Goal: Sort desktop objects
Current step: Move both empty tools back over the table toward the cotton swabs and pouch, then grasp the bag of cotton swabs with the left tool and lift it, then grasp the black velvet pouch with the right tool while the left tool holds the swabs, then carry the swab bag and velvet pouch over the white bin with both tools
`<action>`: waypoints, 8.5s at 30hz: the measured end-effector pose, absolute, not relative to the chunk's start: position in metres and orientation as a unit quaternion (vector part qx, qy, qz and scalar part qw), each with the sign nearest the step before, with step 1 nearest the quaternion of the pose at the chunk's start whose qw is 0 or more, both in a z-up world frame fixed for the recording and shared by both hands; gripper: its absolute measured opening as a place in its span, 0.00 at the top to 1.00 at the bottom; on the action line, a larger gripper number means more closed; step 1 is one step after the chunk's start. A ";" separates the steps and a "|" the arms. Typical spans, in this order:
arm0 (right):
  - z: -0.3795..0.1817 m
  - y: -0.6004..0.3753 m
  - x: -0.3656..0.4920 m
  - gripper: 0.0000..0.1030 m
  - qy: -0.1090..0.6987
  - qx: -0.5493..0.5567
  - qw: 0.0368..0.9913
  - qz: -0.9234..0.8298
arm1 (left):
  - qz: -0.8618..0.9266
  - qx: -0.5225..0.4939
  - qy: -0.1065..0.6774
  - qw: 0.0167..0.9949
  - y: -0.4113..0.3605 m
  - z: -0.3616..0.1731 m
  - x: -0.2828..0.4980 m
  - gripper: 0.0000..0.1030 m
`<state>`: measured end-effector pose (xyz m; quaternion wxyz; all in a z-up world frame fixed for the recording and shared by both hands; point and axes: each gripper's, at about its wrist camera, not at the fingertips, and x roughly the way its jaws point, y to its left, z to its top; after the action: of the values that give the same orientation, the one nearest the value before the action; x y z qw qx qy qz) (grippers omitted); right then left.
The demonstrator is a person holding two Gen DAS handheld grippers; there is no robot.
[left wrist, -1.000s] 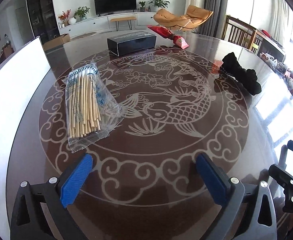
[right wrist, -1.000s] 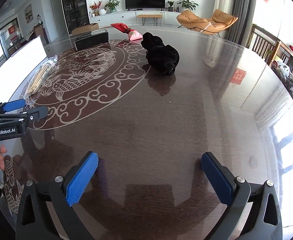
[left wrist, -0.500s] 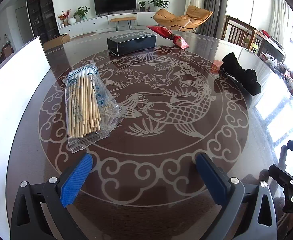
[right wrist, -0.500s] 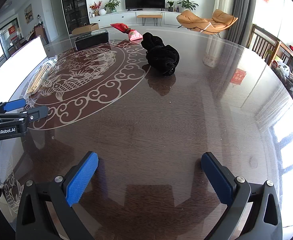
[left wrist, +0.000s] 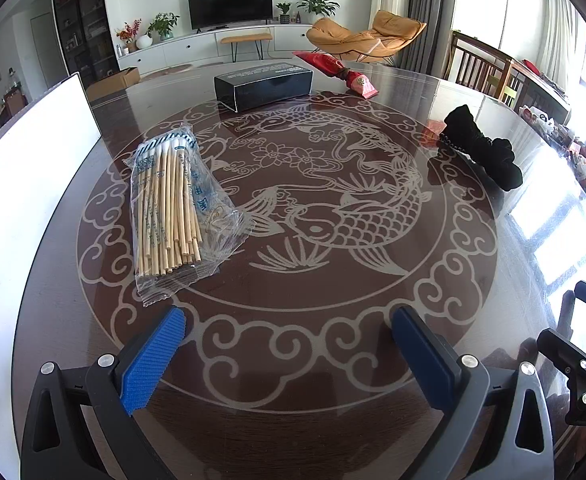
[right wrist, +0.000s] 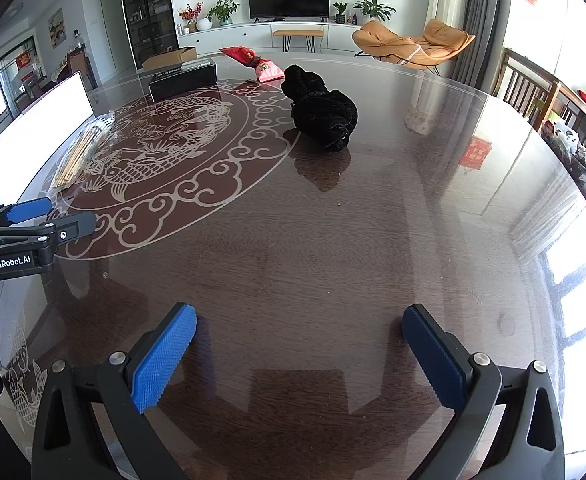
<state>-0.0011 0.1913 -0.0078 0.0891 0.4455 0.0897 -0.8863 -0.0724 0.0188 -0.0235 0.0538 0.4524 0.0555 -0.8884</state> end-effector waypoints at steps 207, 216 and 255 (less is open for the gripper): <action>-0.021 0.115 -0.021 0.00 0.116 0.440 0.139 -0.879 | -0.880 0.460 0.073 0.094 -0.034 -0.026 -0.039 0.00; -0.020 0.115 -0.021 0.00 0.114 0.441 0.138 -0.880 | -0.880 0.460 0.072 0.094 -0.034 -0.027 -0.040 0.00; 0.002 0.076 -0.065 0.63 0.190 0.616 0.213 -0.734 | -0.847 0.531 0.011 -0.030 -0.024 -0.006 -0.051 0.70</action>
<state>-0.0650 0.0758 0.0019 0.2130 0.6157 0.1899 -0.7345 -0.0512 -0.0240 -0.0061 -0.0297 0.5311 0.0114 -0.8467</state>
